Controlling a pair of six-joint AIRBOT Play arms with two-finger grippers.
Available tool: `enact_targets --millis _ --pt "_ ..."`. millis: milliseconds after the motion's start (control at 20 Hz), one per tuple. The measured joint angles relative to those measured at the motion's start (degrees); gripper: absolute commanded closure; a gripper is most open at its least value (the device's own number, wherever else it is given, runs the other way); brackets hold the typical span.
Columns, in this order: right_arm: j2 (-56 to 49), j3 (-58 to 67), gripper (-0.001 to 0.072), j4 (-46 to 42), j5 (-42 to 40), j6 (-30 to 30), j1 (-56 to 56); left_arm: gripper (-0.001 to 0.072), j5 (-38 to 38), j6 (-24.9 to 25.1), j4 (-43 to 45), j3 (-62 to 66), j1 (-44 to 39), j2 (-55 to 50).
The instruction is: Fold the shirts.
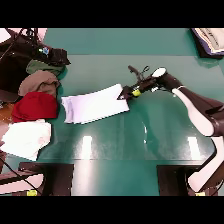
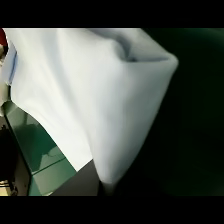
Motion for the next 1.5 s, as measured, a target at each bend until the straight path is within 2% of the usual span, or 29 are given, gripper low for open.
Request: enact_targets --millis 250,600,800,1000,1050,1100,1150,1200,1400,1500 --pt "13.99 -8.61 0.0697 -7.48 -1.97 2.01 -14.47 0.0686 0.48 0.04 -0.17 0.00 -3.56 0.00" --pt "32.74 -24.96 0.0697 -12.59 -8.57 3.04 -50.88 0.0686 3.21 0.04 -0.20 0.00 -9.84 0.00" --pt "37.05 -30.86 0.0697 -13.27 -12.79 3.17 -69.57 0.0686 5.31 -0.09 -0.44 0.00 -11.47 0.00" --pt "36.76 -32.52 0.0694 -14.86 -13.51 3.21 -79.21 0.0686 6.08 -0.37 -0.61 0.00 -12.00 0.00" --pt "36.41 -32.28 0.0671 -16.35 -13.46 3.23 -80.41 0.0686 6.10 -0.48 -0.59 0.00 -12.00 0.00" --pt "35.93 -31.63 0.0505 -18.12 -13.18 3.43 -81.15 0.0686 6.19 -0.50 -0.61 0.00 -12.02 0.00" --pt "35.36 -30.49 0.0240 -20.28 -12.11 3.76 -81.74 0.0685 6.29 -0.50 -0.61 0.00 -12.04 0.00" --pt "34.75 -29.05 0.0111 -22.58 -10.88 4.20 -82.16 0.0686 6.29 -0.52 -0.61 0.00 -12.04 0.00" --pt "32.72 -21.57 0.0115 -32.09 -3.54 6.49 -82.99 0.0685 6.10 -0.52 -0.61 0.00 -12.09 0.00" --pt "32.33 -18.38 0.0121 -34.14 -0.66 7.98 -82.84 0.0685 6.08 -0.52 -0.61 0.00 -12.09 0.00"
